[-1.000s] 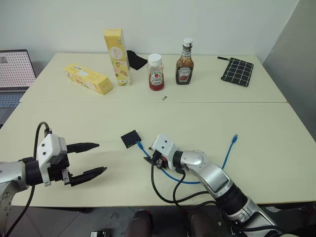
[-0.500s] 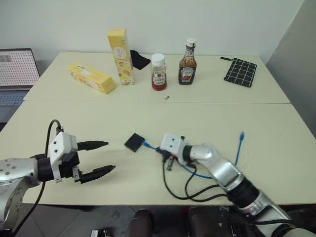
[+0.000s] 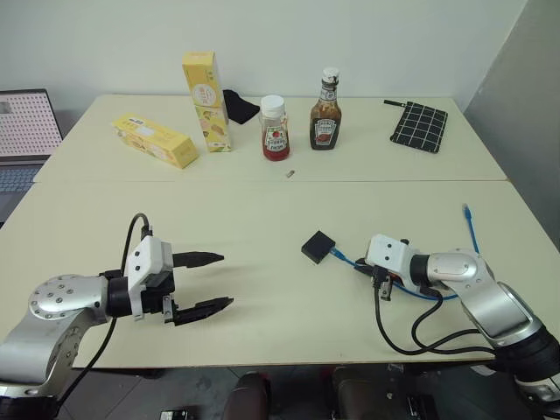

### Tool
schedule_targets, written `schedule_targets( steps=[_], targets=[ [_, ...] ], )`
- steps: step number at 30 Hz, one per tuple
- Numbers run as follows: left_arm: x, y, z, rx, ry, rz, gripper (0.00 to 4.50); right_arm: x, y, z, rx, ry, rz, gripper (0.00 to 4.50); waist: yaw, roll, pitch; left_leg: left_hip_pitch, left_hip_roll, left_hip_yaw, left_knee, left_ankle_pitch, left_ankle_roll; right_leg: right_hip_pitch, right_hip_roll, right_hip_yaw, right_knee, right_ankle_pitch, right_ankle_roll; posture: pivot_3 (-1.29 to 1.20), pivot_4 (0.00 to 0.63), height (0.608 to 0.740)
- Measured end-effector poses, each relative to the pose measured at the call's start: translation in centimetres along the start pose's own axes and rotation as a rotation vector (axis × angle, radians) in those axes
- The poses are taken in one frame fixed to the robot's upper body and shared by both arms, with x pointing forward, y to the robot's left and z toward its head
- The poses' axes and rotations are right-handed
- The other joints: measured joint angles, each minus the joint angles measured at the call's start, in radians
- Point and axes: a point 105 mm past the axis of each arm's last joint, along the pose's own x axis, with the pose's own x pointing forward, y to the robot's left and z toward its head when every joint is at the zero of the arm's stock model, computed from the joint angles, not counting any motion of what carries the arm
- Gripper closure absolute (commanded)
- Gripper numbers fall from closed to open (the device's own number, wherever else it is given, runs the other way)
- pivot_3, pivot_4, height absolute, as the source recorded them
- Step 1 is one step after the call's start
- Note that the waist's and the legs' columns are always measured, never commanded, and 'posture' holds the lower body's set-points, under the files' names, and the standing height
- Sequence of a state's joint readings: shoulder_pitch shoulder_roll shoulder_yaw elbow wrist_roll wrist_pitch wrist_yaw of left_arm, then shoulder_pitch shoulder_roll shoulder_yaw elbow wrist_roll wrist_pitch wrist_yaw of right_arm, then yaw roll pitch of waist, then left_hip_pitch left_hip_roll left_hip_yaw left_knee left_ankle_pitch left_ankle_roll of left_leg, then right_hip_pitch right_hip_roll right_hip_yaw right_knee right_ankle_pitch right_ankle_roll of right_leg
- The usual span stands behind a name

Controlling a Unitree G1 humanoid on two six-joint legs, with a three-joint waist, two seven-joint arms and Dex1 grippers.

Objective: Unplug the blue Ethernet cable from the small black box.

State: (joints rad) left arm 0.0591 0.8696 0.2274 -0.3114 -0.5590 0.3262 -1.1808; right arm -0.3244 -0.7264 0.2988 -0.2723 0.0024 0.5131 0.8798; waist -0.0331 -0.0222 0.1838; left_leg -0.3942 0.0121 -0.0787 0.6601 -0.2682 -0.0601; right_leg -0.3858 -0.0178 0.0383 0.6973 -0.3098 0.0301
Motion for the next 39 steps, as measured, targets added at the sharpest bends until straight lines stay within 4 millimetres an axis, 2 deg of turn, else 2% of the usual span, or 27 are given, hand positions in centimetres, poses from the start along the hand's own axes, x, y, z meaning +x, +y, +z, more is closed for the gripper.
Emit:
schedule_targets(
  steps=[2,9,17,21,24,26,33,39],
  targets=[
    [0.0,0.0,0.1,-0.008,-0.005,-0.003,0.00,0.2,0.0,0.2,0.063,-0.011,-0.009,2.70,0.000,0.000,0.000,0.000,0.000,0.000,0.000,0.000,0.000,0.000,0.000,0.000,0.000,0.000,0.000,0.00,0.150,0.740],
    [0.6,-0.4,1.0,0.018,-0.017,-0.018,0.00,1.9,0.7,1.5,0.269,-0.069,-0.037,2.70,0.001,0.000,0.000,-0.001,0.000,-0.001,0.000,0.000,0.000,-0.001,0.000,0.001,0.000,0.000,0.000,0.00,0.150,0.740],
    [1.5,-0.3,1.6,0.018,-0.054,-0.010,0.00,3.0,0.3,2.2,0.285,-0.085,-0.071,2.70,-0.001,0.000,0.000,0.000,0.000,-0.001,0.000,0.000,0.000,0.000,0.003,0.001,0.000,0.000,0.000,0.00,0.150,0.740],
    [1.7,-0.2,1.7,0.017,-0.053,-0.007,0.00,3.2,0.3,2.3,0.274,-0.087,-0.070,3.48,0.000,0.000,0.000,0.000,0.000,-0.001,0.000,0.000,0.000,0.000,0.003,0.001,0.000,0.000,0.000,0.00,0.150,0.740],
    [2.0,0.3,2.0,-0.017,-0.072,0.015,0.00,3.4,0.2,2.3,0.266,-0.091,-0.071,4.34,0.000,0.000,0.000,0.000,0.000,-0.001,0.000,0.000,0.000,0.000,0.003,0.001,0.000,0.000,0.000,0.00,0.150,0.740],
    [2.0,0.7,1.9,-0.058,-0.066,0.033,0.00,3.4,0.1,2.3,0.254,-0.095,-0.076,4.39,0.000,0.000,0.000,0.000,0.000,-0.001,0.001,0.000,0.000,0.000,0.003,0.001,0.001,0.000,0.000,0.00,0.150,0.740],
    [2.0,1.5,0.5,-0.223,-0.050,0.080,0.00,3.1,-1.0,2.8,0.064,-0.122,-0.106,4.39,0.000,0.000,0.000,0.000,0.000,-0.001,0.000,0.000,0.000,-0.001,0.002,0.001,0.000,0.000,0.000,0.00,0.150,0.740],
    [1.9,2.1,1.2,-0.382,-0.132,0.061,0.00,2.4,-1.8,8.6,-0.342,-0.342,-0.145,4.39,-0.002,0.000,0.000,0.000,0.000,-0.001,0.000,0.000,0.000,-0.001,0.003,0.000,0.001,0.000,0.000,0.00,0.150,0.740]
  ],
)
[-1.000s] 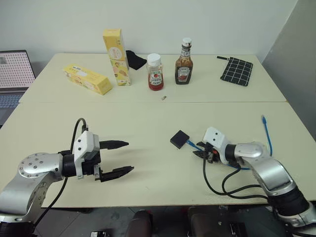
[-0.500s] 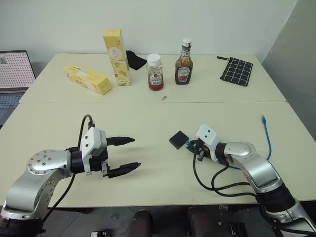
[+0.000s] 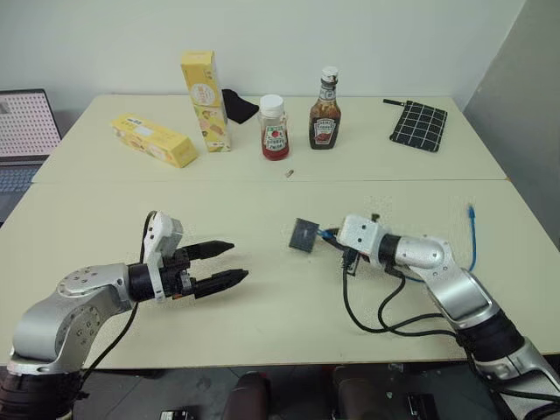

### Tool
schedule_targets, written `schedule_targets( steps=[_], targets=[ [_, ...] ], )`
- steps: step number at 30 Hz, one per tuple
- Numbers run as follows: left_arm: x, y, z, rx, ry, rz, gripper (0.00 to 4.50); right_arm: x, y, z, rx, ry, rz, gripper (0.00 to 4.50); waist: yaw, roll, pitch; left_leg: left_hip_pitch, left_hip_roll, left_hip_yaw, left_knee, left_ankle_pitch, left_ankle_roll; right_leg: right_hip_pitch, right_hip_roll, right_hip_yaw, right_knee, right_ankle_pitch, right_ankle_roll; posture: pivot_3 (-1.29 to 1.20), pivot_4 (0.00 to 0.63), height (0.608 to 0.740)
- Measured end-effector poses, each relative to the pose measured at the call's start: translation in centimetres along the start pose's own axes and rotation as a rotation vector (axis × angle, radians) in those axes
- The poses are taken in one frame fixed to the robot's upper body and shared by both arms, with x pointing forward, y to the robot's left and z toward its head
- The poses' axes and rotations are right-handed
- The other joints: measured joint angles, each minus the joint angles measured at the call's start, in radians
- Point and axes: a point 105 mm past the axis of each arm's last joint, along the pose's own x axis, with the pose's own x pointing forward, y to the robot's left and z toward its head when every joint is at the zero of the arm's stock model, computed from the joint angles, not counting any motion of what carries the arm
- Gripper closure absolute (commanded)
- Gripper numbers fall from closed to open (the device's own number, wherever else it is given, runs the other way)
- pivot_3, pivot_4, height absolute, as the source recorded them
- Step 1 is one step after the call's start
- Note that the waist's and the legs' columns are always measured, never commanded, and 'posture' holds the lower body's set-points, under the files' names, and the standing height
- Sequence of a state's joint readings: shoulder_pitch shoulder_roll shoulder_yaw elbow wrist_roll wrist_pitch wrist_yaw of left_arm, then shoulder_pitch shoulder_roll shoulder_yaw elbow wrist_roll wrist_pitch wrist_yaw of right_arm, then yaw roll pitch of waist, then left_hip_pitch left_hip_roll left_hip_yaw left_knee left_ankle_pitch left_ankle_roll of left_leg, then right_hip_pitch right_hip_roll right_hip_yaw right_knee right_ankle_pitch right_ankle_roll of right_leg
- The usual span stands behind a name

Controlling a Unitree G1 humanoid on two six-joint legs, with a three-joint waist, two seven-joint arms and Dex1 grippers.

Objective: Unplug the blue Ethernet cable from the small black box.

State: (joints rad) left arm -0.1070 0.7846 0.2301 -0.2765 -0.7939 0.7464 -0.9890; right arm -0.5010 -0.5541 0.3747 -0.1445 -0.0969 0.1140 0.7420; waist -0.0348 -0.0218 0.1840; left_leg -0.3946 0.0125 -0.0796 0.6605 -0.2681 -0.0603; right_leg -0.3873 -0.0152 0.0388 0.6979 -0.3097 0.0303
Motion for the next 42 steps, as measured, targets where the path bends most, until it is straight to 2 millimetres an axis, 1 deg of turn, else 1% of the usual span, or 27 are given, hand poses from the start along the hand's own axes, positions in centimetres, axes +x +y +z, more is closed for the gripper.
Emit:
schedule_targets(
  steps=[4,10,16,19,20,21,23,24,25,30,33,37,41,42],
  targets=[
    [0.4,0.1,0.2,-0.061,-0.026,-0.010,0.00,0.4,-0.2,1.8,-0.124,-0.109,0.020,4.39,0.002,0.000,0.000,-0.001,0.001,0.000,0.000,0.000,0.000,0.000,-0.002,0.000,0.000,0.000,0.000,0.00,0.150,0.740],
    [1.6,-1.0,1.0,-0.134,-0.089,-0.097,0.00,0.8,-0.4,4.5,-0.323,-0.244,0.050,4.39,0.002,0.000,0.000,-0.001,0.000,-0.001,0.001,0.000,0.000,0.000,-0.003,0.000,0.000,0.000,0.000,0.00,0.150,0.740],
    [2.5,-1.4,1.9,-0.156,-0.140,-0.129,0.00,0.8,0.1,5.2,-0.387,-0.289,0.062,4.39,0.003,0.000,0.000,-0.001,0.000,-0.001,0.001,0.000,0.000,0.000,-0.003,0.000,0.000,0.000,0.000,0.00,0.150,0.740],
    [2.7,-1.4,1.9,-0.168,-0.158,-0.135,0.00,0.8,0.2,5.4,-0.403,-0.301,0.064,4.39,0.003,0.000,0.000,-0.001,0.000,-0.001,0.001,0.000,0.000,0.000,-0.003,0.000,0.000,0.000,0.000,0.00,0.150,0.740],
    [2.8,-1.4,1.9,-0.170,-0.163,-0.139,0.36,0.7,0.3,5.5,-0.407,-0.305,0.065,4.39,0.003,0.000,0.000,-0.001,0.000,-0.001,0.001,0.000,0.000,0.000,-0.003,0.000,0.000,0.000,0.000,0.00,0.150,0.740],
    [2.9,-1.5,2.0,-0.171,-0.165,-0.143,0.42,0.7,0.3,5.5,-0.412,-0.309,0.066,4.39,0.003,0.000,0.000,-0.001,0.000,-0.001,0.001,0.000,0.000,0.000,-0.003,0.000,0.000,0.000,0.000,0.00,0.150,0.740],
    [3.1,-1.6,2.0,-0.173,-0.164,-0.152,0.84,0.7,0.3,5.6,-0.416,-0.312,0.067,4.39,0.003,0.000,0.000,-0.001,0.000,-0.001,0.001,0.000,0.000,0.000,-0.003,0.000,0.000,0.000,0.000,0.00,0.150,0.740],
    [3.2,-1.7,1.9,-0.176,-0.160,-0.157,0.95,0.7,0.4,5.6,-0.419,-0.314,0.067,4.39,0.003,0.000,0.000,-0.001,0.000,-0.001,0.001,0.000,0.000,0.000,-0.003,0.000,0.000,0.000,0.000,0.00,0.150,0.740],
    [3.4,-1.8,1.7,-0.182,-0.153,-0.167,1.28,0.7,0.4,5.7,-0.422,-0.321,0.067,4.39,0.003,0.000,0.000,-0.001,0.000,-0.001,0.001,0.000,0.000,0.000,-0.003,0.000,0.000,0.000,0.000,0.00,0.150,0.740],
    [3.6,-1.7,1.5,-0.200,-0.152,-0.174,2.17,0.9,0.6,6.1,-0.426,-0.340,0.064,4.39,0.003,0.000,0.000,-0.001,0.000,-0.001,0.001,0.000,0.000,0.000,-0.003,0.000,0.000,0.000,0.000,0.00,0.150,0.740],
    [3.8,-1.9,1.3,-0.203,-0.144,-0.192,2.86,0.9,0.6,6.1,-0.432,-0.338,0.064,4.39,0.003,0.000,0.000,-0.001,0.000,-0.001,0.001,0.000,0.000,0.000,-0.003,0.000,0.000,0.000,0.000,0.00,0.150,0.740],
    [4.0,-2.0,1.2,-0.202,-0.139,-0.203,3.68,1.0,0.6,6.0,-0.446,-0.328,0.064,4.39,0.003,0.000,0.000,-0.001,0.000,-0.001,0.001,0.000,0.000,0.000,-0.003,0.000,0.000,0.000,0.000,0.00,0.150,0.740],
    [4.0,-2.0,1.1,-0.205,-0.136,-0.202,3.72,1.0,0.7,5.9,-0.463,-0.323,0.063,4.39,0.003,0.000,0.000,-0.001,0.000,-0.001,0.001,0.000,0.000,0.000,-0.003,0.000,0.000,0.000,0.000,0.00,0.150,0.740],
    [4.0,-1.9,1.1,-0.206,-0.135,-0.202,3.72,1.0,0.7,5.9,-0.464,-0.323,0.064,3.69,0.003,0.000,0.000,-0.001,0.000,-0.001,0.001,0.000,0.000,0.000,-0.003,0.000,0.000,0.000,0.000,0.00,0.150,0.740]
  ],
)
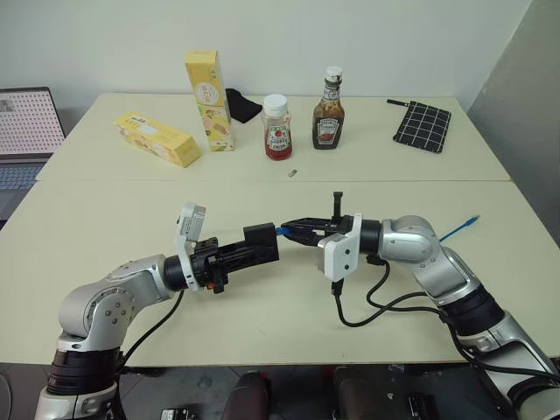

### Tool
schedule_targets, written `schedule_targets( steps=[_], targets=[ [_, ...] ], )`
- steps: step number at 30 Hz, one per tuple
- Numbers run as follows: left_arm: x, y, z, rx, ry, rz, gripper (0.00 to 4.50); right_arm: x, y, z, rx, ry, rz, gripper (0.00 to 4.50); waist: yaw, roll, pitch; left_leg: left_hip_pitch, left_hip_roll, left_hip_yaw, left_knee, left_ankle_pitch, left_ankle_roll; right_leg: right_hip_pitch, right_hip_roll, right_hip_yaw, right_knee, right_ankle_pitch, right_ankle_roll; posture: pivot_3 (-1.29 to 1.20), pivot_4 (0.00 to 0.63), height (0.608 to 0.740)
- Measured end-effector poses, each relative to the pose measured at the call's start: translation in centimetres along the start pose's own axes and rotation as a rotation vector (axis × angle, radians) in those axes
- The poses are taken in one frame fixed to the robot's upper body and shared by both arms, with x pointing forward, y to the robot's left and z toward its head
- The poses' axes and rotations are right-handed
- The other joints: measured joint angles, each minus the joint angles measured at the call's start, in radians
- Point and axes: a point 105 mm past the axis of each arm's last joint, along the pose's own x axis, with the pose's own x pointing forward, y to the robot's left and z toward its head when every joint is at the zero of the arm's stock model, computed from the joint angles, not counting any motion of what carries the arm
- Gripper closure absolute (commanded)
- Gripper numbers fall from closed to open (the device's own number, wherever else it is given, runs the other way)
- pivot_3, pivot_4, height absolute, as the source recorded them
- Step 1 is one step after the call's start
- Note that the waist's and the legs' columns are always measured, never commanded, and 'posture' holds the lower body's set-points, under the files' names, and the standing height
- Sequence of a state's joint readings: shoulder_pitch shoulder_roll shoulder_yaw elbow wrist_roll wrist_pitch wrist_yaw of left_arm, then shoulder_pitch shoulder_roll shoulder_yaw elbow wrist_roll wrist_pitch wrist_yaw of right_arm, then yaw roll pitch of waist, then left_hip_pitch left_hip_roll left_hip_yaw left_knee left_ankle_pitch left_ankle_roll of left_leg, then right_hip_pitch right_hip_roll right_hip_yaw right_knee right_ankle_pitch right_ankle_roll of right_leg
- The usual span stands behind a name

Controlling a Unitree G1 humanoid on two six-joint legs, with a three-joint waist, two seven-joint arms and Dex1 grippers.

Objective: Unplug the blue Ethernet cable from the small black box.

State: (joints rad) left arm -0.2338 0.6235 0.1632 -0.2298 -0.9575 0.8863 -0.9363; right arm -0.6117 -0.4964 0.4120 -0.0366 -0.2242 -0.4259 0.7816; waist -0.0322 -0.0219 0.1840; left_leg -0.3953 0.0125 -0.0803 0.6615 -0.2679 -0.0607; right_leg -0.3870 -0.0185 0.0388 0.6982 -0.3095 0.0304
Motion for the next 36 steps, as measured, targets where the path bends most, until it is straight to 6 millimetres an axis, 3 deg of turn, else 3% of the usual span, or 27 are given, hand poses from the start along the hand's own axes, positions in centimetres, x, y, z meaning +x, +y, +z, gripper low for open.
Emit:
schedule_targets(
  steps=[6,10,12,16,22,27,36],
  targets=[
    [-0.3,1.1,-0.2,-0.010,0.016,0.036,3.72,-0.3,0.3,0.4,-0.019,-0.020,0.035,2.43,0.000,0.000,0.000,0.000,0.000,0.000,0.000,0.000,0.000,0.000,0.000,0.000,0.000,0.000,0.000,0.00,0.150,0.740],
    [0.0,1.8,-1.0,0.032,0.090,0.034,3.72,-1.9,1.0,0.0,0.125,0.015,0.109,1.66,0.004,0.000,0.000,0.000,-0.001,0.000,0.000,0.000,0.000,0.001,0.000,0.000,0.000,0.000,0.000,0.00,0.150,0.740],
    [0.1,2.1,-1.6,0.033,0.113,0.027,3.72,-2.4,0.9,-0.1,0.238,0.028,0.114,1.62,0.003,0.000,0.000,0.000,-0.001,0.000,0.000,0.000,0.000,0.001,0.000,0.000,0.000,0.000,0.000,0.00,0.150,0.740],
    [1.0,2.1,-1.6,0.140,0.135,-0.036,3.72,-4.1,0.3,0.7,0.739,0.003,0.093,1.62,0.003,0.001,0.000,-0.001,0.000,-0.002,0.000,0.000,0.000,0.001,-0.001,0.000,-0.001,0.000,0.000,0.00,0.150,0.740],
    [1.9,0.6,-2.4,0.297,0.203,-0.205,3.72,-3.7,0.6,1.3,1.117,-0.027,0.055,1.62,0.000,0.001,0.000,-0.001,-0.001,-0.001,0.000,0.000,0.000,0.000,0.000,0.000,-0.001,0.000,0.000,0.00,0.150,0.740],
    [1.8,0.1,-2.4,0.338,0.196,-0.266,3.72,-3.4,1.3,1.4,1.284,-0.028,0.076,1.62,0.000,0.001,0.000,-0.001,-0.001,-0.001,0.000,0.000,0.000,0.000,0.001,-0.001,-0.001,0.000,0.000,0.00,0.150,0.740],
    [1.7,0.5,-2.5,0.327,0.181,-0.265,3.72,-3.4,2.0,1.5,1.340,-0.013,0.116,1.62,0.000,0.001,0.000,-0.001,-0.001,0.000,0.000,0.000,0.001,-0.001,0.001,-0.001,-0.001,0.000,0.000,0.00,0.150,0.740]
  ],
)
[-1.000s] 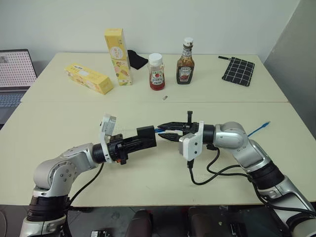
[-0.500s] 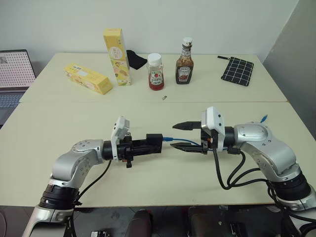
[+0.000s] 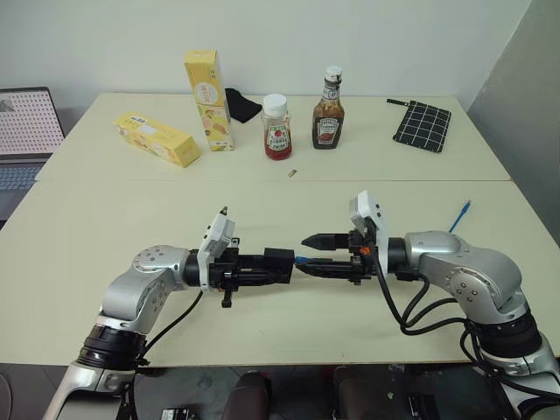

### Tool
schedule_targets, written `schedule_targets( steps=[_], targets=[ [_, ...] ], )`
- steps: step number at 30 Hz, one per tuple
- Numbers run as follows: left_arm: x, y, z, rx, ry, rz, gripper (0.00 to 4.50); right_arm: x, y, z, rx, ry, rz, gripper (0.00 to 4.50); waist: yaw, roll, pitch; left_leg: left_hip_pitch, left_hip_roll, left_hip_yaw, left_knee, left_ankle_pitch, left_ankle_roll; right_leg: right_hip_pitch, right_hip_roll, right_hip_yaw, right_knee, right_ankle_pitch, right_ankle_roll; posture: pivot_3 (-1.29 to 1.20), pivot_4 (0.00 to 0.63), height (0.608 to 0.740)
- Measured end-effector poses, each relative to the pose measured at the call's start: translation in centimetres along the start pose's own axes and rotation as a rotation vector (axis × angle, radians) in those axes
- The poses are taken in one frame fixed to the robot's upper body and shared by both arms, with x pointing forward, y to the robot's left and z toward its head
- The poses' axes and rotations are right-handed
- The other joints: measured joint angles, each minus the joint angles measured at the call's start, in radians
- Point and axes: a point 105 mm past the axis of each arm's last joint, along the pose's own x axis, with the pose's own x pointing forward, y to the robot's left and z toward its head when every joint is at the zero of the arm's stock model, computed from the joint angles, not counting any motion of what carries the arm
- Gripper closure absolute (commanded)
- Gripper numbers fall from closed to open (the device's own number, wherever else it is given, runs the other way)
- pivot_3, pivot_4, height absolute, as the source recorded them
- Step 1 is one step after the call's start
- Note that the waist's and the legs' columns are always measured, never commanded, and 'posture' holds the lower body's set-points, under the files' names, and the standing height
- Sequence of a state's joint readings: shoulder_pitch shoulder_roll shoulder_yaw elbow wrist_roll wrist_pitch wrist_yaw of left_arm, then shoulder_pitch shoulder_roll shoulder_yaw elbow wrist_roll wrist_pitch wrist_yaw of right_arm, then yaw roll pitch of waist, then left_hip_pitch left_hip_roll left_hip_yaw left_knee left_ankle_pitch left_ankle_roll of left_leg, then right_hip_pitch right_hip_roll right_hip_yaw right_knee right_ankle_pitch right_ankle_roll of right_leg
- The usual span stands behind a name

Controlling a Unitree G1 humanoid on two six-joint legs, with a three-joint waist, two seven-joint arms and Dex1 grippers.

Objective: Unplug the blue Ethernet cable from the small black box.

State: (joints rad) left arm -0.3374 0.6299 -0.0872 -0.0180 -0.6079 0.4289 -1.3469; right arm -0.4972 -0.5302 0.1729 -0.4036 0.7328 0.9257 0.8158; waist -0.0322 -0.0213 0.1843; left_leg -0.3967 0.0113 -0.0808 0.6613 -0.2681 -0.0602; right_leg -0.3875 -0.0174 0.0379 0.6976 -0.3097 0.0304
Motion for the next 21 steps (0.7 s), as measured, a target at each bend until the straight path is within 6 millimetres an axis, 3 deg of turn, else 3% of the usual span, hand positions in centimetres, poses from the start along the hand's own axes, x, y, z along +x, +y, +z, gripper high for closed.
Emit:
schedule_targets(
  steps=[21],
  targets=[
    [-0.40,0.20,-0.29,-0.009,-0.008,0.001,3.72,1.01,-0.13,-0.75,-0.011,0.027,0.010,1.62,0.000,0.000,0.000,0.000,0.000,0.000,0.000,0.000,0.000,0.000,0.000,0.000,0.000,0.000,0.000,0.00,0.150,0.740]
  ],
)
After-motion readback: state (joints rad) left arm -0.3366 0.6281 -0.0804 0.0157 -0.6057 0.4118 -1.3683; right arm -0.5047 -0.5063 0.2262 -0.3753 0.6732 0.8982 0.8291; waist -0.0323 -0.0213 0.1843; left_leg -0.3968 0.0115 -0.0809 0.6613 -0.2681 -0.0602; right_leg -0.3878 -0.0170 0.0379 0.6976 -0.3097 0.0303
